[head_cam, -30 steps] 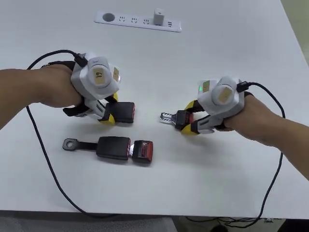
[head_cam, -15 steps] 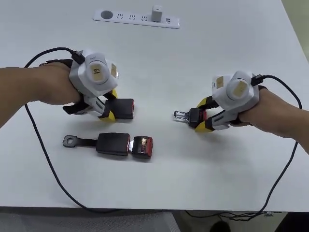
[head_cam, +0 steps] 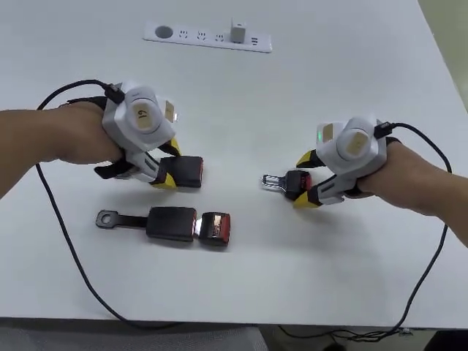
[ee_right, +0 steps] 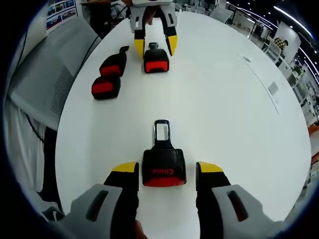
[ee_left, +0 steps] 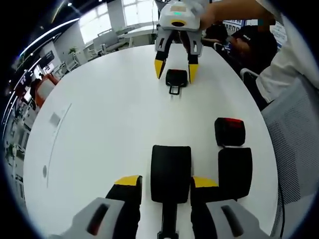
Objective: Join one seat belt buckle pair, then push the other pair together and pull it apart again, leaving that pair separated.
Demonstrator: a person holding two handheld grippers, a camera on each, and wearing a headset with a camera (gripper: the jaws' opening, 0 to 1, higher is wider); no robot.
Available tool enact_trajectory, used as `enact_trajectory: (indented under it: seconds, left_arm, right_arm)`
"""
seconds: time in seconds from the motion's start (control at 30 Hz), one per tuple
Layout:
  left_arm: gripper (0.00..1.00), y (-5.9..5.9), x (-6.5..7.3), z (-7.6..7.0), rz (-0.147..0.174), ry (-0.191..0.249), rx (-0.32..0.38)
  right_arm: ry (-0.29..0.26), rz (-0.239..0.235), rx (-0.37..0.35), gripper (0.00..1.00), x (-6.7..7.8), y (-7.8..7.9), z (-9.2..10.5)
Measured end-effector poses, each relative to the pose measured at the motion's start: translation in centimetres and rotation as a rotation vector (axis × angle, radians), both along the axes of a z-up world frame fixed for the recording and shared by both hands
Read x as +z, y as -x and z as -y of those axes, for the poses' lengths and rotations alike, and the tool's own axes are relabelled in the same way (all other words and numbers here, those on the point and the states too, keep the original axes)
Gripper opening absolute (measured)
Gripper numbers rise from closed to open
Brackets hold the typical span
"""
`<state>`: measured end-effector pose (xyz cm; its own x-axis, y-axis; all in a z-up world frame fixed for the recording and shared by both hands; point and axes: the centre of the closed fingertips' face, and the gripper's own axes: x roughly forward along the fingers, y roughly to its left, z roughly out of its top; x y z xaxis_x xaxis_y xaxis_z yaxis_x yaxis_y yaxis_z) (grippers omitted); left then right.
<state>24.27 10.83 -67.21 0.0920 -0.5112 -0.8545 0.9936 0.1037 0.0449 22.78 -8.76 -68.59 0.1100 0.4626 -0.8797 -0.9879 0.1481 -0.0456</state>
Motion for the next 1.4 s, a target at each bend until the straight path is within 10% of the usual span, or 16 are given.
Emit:
enact_trajectory:
  seconds: [0.13,0.43,1.07,1.4]
  left_arm:
    - [0.43,-0.1,1.3,-0.5,0.022,0.034,0.034]
    - [0.63,2.9,4.2,-2.0,0.028,0.163,0.196]
    - [0.98,10.9,5.4,-9.5,0.061,0.248,0.518]
    - [1.00,12.1,6.2,-11.3,0.050,0.314,0.647]
  right_arm:
    - [-0.109,-0.014,-0.097,0.46,1.3,-0.1,-1.1]
    - [-0.160,0.026,-0.182,0.54,3.6,2.3,-1.2]
    - [-0.291,0.045,-0.500,0.84,6.2,7.9,1.4]
    - [-0.347,0.088,-0.585,1.00,7.1,9.8,1.1]
